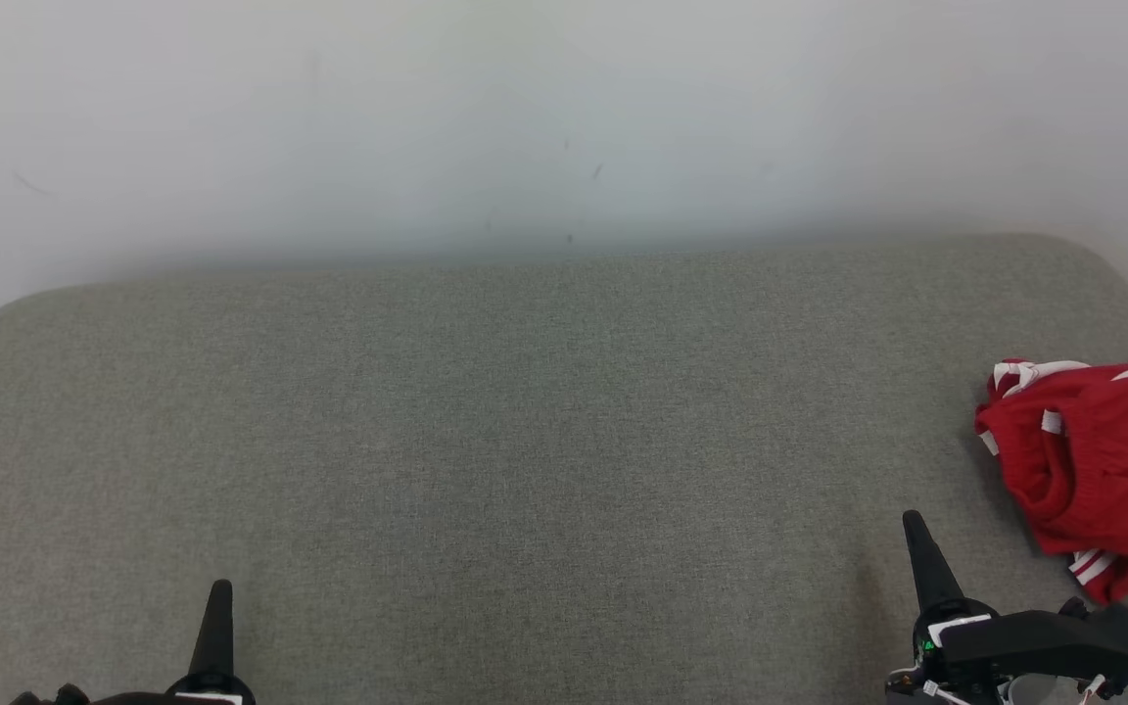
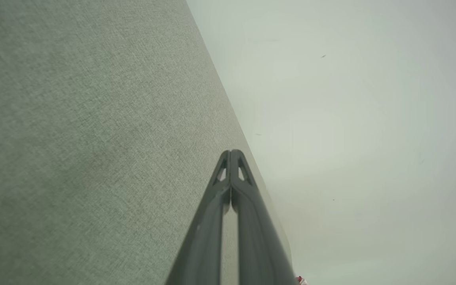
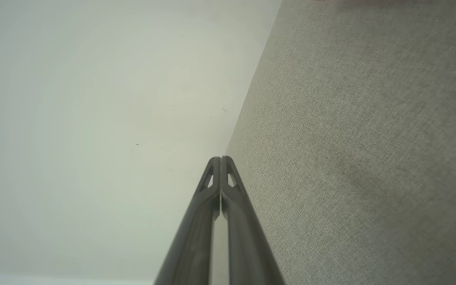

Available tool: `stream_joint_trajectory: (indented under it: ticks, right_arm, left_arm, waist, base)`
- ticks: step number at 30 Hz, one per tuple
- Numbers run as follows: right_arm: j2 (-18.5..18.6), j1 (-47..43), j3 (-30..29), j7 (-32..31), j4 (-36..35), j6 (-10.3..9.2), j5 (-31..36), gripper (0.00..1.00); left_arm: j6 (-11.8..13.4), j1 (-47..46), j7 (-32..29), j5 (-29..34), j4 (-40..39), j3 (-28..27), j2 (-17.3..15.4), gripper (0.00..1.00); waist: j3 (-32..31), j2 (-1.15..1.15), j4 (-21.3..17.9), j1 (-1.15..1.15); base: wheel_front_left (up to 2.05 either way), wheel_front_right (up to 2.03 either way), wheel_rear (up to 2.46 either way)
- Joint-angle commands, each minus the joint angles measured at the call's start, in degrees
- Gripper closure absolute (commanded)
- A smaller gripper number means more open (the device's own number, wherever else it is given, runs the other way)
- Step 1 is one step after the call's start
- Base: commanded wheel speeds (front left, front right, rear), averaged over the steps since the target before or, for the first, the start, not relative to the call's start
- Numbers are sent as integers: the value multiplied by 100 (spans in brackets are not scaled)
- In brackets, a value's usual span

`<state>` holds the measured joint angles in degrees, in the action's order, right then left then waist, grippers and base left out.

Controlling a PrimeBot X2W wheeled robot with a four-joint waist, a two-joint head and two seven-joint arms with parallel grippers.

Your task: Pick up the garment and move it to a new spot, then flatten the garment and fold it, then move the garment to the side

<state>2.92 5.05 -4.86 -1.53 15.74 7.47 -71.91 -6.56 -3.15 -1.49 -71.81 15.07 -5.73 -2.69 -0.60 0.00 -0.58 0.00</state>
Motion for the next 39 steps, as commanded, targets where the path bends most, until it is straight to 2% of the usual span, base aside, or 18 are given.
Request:
stream_joint_trajectory:
  ticks: [1,39]
  right_arm:
    - [-5,99,-15,-27,-60,3,-136,100]
    - [-8,131,-154,-457,-168,4,-1819,100]
  left_arm:
    - [-40,-124,-25,-164,-72,-23,-26,100]
    - [-107,-305,-468,-1840,-106,-83,-29,100]
  waist:
    - [2,0,2,0]
    - [66,0,49,0]
  base:
    - [0,0,0]
    - [0,0,0]
